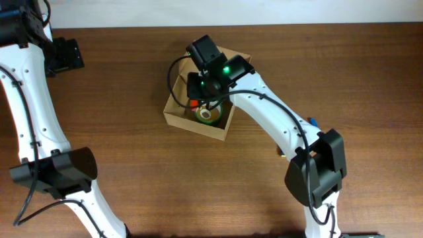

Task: Pack container
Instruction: 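Lower the stapler into the box beside the tapes and release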

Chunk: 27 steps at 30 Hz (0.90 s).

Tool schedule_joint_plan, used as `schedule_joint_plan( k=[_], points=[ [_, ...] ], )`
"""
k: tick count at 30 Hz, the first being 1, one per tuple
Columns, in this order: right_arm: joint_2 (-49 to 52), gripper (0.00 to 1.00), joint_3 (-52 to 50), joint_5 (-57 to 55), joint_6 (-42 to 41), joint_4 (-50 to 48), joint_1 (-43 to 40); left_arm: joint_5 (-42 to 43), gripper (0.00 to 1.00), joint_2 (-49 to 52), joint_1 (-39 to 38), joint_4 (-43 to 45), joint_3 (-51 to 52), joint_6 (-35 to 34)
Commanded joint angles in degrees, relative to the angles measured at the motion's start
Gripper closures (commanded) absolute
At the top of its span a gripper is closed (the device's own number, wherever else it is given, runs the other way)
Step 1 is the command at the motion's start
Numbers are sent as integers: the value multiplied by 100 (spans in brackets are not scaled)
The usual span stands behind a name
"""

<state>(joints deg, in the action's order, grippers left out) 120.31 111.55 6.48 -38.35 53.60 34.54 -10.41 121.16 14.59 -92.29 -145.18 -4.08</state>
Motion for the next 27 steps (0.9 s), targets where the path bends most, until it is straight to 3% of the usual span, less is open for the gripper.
schedule_joint_plan(
  k=[1,5,12,27],
  points=[
    [-9,96,129,367,-964,98,-90,57,1,-107,20,11,-68,52],
    [-66,96,129,393,-920,173,-120,57,1,-107,20,11,-68,52],
    [-70,96,136,581,46,236,-120,57,1,-107,20,11,-68,52],
    [9,96,160,354,260,120,-186,57,1,-107,20,11,-68,50]
  ],
)
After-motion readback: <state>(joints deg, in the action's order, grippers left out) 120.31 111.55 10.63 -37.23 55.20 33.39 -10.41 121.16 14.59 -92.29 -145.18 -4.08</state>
